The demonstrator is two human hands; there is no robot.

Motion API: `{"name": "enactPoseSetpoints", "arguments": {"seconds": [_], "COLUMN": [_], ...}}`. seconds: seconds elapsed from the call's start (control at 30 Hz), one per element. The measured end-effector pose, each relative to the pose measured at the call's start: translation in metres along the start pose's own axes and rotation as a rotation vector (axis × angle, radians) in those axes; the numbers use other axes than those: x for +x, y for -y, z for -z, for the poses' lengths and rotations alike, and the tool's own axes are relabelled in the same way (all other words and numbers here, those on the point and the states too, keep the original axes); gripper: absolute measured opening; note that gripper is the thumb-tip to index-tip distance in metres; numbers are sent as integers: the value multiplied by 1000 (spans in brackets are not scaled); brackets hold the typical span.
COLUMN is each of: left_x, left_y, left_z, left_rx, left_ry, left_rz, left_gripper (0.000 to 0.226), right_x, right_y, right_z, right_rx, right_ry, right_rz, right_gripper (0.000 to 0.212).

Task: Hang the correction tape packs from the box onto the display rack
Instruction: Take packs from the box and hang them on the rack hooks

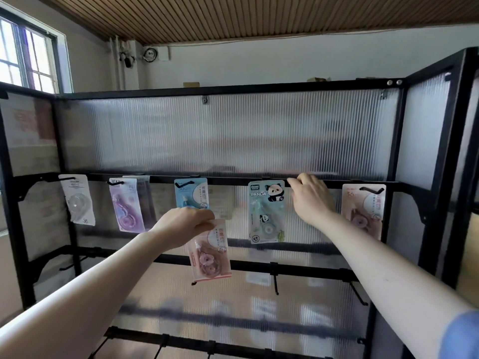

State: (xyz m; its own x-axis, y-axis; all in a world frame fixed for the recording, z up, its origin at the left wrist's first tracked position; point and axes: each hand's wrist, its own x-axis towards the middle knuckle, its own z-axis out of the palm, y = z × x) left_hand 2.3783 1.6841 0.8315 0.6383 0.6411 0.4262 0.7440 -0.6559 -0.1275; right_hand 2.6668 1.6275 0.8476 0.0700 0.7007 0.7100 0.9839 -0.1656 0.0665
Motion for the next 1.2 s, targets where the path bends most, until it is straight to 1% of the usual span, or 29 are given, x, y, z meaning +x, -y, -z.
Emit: {"name": "enactPoseSetpoints", "arguments": {"seconds": [0.13, 0.3, 0.43, 0.63, 0.8, 1.0, 1.2], "left_x": [3, 12, 21, 36, 55, 77, 102], "left_y": [-13, -40, -65, -101, -130, -171, -211], "left_z": [3, 5, 6, 9, 9, 23, 39], "left_rx": [-15, -36, -43, -43, -83, -188, -322], "left_ry": [-29, -47, -49, -47, -66, -121, -192], "left_rz": [-31, -80, -127, -168, -183, -230, -245], "left_gripper": [29, 25, 26, 25, 22, 23, 24], "right_x": [-24, -61, -91, -129, -153, -173, -182], "right_y": [-24, -54, -80, -111, -138, -159, -167], "right_z": [8, 15, 17, 29, 39, 47, 48], "right_rx": [-26, -40, -88, -89, -123, -119, -148], "right_ry": [48, 127, 158, 182, 223, 179, 178], "right_rz": [-78, -177, -198, -298, -382, -417, -309], "right_gripper": [34, 36, 33, 35, 30, 22, 24]}}
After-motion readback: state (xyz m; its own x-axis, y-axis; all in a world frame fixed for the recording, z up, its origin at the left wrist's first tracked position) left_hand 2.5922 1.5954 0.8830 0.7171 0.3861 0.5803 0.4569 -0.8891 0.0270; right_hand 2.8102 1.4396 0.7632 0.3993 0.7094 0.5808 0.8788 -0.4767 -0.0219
